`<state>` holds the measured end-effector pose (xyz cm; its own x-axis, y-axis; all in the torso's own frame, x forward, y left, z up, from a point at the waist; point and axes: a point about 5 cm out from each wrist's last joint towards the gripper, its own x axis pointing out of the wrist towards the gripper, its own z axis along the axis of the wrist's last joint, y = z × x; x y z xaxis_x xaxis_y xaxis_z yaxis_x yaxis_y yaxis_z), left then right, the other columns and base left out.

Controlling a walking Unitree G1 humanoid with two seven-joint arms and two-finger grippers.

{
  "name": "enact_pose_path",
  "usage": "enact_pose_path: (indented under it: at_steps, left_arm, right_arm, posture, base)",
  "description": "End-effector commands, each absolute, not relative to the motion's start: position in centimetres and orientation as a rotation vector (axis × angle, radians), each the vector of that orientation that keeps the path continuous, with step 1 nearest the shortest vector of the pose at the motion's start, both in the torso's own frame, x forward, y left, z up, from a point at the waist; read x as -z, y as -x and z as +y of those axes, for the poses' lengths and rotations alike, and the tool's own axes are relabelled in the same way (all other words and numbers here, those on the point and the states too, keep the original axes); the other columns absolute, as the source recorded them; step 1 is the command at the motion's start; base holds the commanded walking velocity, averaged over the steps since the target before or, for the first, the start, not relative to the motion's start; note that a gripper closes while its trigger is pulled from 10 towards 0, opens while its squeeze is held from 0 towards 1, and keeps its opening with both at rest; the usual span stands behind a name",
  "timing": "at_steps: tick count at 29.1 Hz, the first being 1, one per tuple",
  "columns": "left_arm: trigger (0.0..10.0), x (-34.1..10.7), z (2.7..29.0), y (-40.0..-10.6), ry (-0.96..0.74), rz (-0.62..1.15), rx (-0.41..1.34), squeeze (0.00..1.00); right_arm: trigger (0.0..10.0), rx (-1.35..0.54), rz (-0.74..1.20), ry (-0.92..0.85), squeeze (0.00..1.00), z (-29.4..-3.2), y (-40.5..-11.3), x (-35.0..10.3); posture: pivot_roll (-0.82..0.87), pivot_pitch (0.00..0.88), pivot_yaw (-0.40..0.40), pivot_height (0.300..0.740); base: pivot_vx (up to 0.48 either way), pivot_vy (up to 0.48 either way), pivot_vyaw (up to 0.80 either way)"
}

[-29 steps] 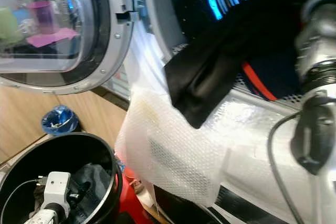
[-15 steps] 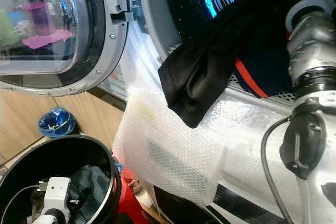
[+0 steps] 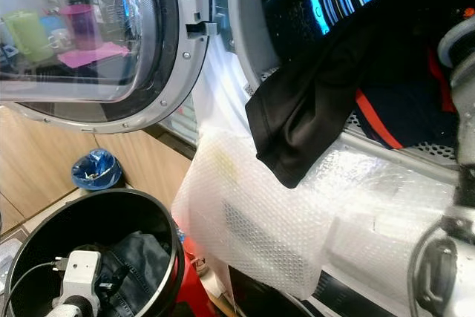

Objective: Clothes washing

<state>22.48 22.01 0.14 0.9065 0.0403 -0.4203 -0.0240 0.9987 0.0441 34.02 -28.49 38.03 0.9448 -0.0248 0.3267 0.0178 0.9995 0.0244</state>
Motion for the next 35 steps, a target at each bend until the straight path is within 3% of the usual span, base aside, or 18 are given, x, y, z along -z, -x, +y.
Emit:
enact_pose_path:
  at_steps: [1,8,11,13,15,19,20,21,23,28,35]
  left_arm:
    - [10.0,0.3,22.1,-22.1,-0.05,0.467,-0.022,0.0]
    - [10.0,0.3,22.2,-22.1,-0.052,0.467,-0.026,0.0]
    - [10.0,0.4,22.1,-22.1,-0.052,0.47,-0.023,0.0]
    - [10.0,0.5,21.8,-22.2,-0.049,0.47,-0.017,0.0]
    - [10.0,0.5,21.8,-22.2,-0.048,0.471,-0.016,0.0]
    - [10.0,0.7,21.5,-22.5,-0.045,0.473,-0.011,0.0]
    - [10.0,0.7,21.5,-22.5,-0.045,0.473,-0.011,0.0]
    - [10.0,0.6,21.5,-22.6,-0.044,0.472,-0.01,0.0]
    - [10.0,0.6,21.2,-22.8,-0.042,0.468,-0.006,0.0]
    - [10.0,0.8,20.8,-22.8,-0.031,0.47,-0.008,0.0]
    - [10.0,0.9,20.6,-22.8,-0.021,0.472,-0.016,0.0]
  right_arm:
    - [10.0,-0.017,-0.322,0.056,0.0,-27.8,-33.4,-38.2]
    - [10.0,0.04,-0.361,0.002,0.0,-27.9,-32.2,-39.0]
    - [10.0,0.016,-0.331,-0.024,0.0,-26.7,-31.8,-38.5]
    - [10.0,0.008,-0.305,-0.036,0.0,-24.4,-31.5,-37.6]
    - [10.0,0.022,-0.31,-0.08,0.0,-23.8,-31.6,-37.4]
    - [10.0,0.124,-0.255,-0.257,0.0,-18.8,-32.9,-35.0]
    - [10.0,0.124,-0.255,-0.257,0.0,-18.8,-32.9,-35.0]
    - [10.0,0.079,-0.123,-0.228,0.0,-16.0,-33.5,-34.0]
    - [10.0,0.079,-0.096,-0.192,0.0,-13.4,-33.5,-34.3]
    - [10.0,0.365,-0.17,-0.125,0.0,-15.1,-32.7,-36.0]
    - [10.0,0.4,-0.221,-0.068,0.0,-16.3,-31.7,-37.2]
  posture:
    - [-0.02,0.0,0.046,0.74]
    - [-0.01,0.0,0.043,0.74]
    - [-0.01,0.0,0.037,0.74]
    - [-0.02,0.0,0.029,0.74]
    - [-0.03,0.0,0.022,0.74]
    - [-0.05,0.0,0.024,0.74]
    - [-0.05,0.0,0.024,0.74]
    - [-0.05,0.0,0.024,0.74]
    - [-0.05,0.0,0.021,0.74]
    - [-0.06,0.0,0.013,0.74]
    - [-0.08,0.0,0.008,0.74]
  base:
    - [0.0,0.0,0.0]
    - [0.0,0.0,0.0]
    - [0.0,0.0,0.0]
    - [0.0,0.0,0.0]
    - [0.0,0.0,0.0]
    - [0.0,0.0,0.0]
    - [0.0,0.0,0.0]
    - [0.0,0.0,0.0]
    - [0.0,0.0,0.0]
    - [0.0,0.0,0.0]
    - [0.0,0.0,0.0]
